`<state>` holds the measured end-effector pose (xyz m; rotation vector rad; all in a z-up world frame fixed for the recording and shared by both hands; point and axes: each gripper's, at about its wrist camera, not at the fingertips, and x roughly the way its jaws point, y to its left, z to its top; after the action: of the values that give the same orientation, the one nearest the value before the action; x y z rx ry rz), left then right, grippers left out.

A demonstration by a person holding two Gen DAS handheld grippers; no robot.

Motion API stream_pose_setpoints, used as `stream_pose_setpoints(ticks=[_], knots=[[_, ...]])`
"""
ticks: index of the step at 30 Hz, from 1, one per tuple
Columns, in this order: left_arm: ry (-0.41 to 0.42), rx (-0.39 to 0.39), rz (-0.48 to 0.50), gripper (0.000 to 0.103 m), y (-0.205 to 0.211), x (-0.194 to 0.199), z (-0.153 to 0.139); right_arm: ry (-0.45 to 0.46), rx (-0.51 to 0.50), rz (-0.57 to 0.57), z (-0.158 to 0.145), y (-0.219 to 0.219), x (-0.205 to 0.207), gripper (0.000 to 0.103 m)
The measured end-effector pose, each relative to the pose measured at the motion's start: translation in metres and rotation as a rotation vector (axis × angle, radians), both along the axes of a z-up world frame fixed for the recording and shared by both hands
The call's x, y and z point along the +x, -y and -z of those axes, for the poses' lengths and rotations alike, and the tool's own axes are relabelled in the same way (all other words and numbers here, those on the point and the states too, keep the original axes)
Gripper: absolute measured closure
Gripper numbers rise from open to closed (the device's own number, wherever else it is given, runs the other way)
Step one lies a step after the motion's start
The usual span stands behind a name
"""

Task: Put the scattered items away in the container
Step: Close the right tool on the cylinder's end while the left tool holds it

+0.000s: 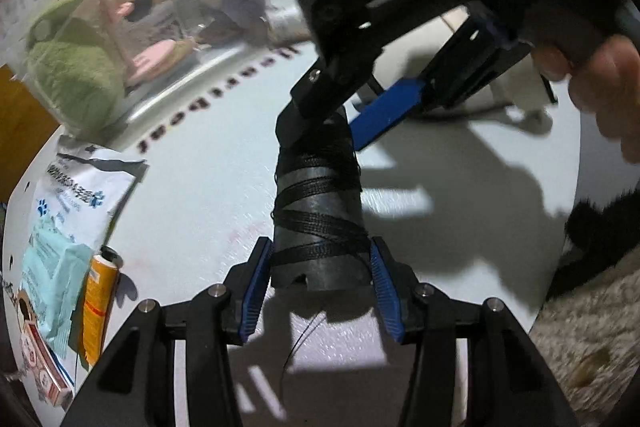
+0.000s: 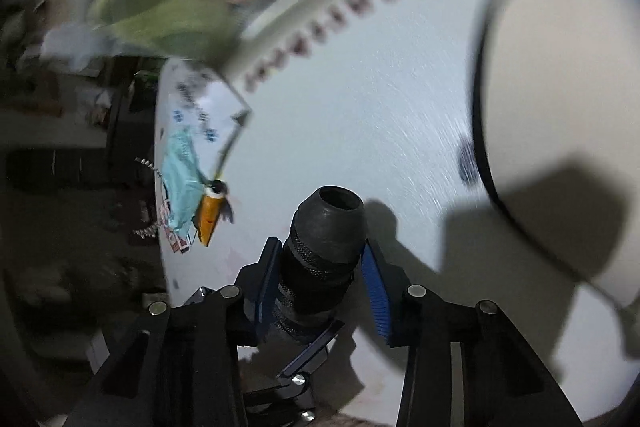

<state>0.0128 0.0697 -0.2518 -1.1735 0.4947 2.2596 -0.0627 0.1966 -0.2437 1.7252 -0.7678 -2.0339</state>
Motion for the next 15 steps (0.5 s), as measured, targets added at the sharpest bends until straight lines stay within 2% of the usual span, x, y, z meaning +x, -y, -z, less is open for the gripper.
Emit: stream_pose_setpoints(ticks=[1, 4, 7, 11, 13, 14, 15], knots=[[-0.009, 0.013, -0.014, 0.054, 0.002, -0.001, -0.004, -0.069, 0.042, -0.028, -0.012, 0.005, 0.001, 0.065], [-0.03, 0.052, -0.037, 0.054, 0.006, -0.002, -0.016, -0.279, 0.181, -0.123, -0.048, 0.023, 0.007, 0.065], [-0.03, 0.088, -0.057, 0.054, 0.009, -0.006, -0.02, -0.4, 0.279, -0.232, -0.064, 0.036, 0.015, 0.066], [-0.06, 0.092, -0.079, 0.054, 0.008, -0.01, -0.018, -0.453, 0.316, -0.333, -0.066, 0.047, 0.024, 0.066], [-0.093, 0.085, -0.089, 0.054, 0.008, -0.008, -0.015, -0.445, 0.328, -0.35, -0.063, 0.046, 0.024, 0.066], [-0.104, 0.081, -0.09, 0.049, 0.009, -0.008, -0.014, -0.436, 0.331, -0.353, -0.061, 0.045, 0.023, 0.066], [-0.116, 0.077, -0.09, 0.049, 0.009, -0.007, -0.012, -0.426, 0.325, -0.353, -0.059, 0.045, 0.022, 0.066]])
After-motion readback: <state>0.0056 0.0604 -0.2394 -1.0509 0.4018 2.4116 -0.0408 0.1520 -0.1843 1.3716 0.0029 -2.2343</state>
